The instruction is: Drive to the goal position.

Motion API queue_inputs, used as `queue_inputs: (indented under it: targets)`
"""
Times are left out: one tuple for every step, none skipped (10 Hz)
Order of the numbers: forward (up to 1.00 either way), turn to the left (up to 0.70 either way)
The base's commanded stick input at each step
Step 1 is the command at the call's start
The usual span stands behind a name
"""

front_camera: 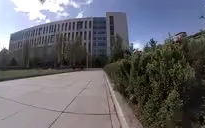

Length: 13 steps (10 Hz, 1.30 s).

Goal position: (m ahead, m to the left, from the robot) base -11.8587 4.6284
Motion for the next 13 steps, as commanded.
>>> queue_inputs:
  targets:
    - [0.04, 0.00]
    - [0.04, 0.00]
    - [0.05, 0.00]
    - [0.04, 0.00]
    - [0.04, 0.00]
    - [0.04, 0.00]
    - [0.04, 0.00]
    - [0.04, 0.00]
    - [0.04, 0.00]
    - [0.05, 0.00]
    - [0.04, 0.00]
    - [0.04, 0.00]
    - [0.04, 0.00]
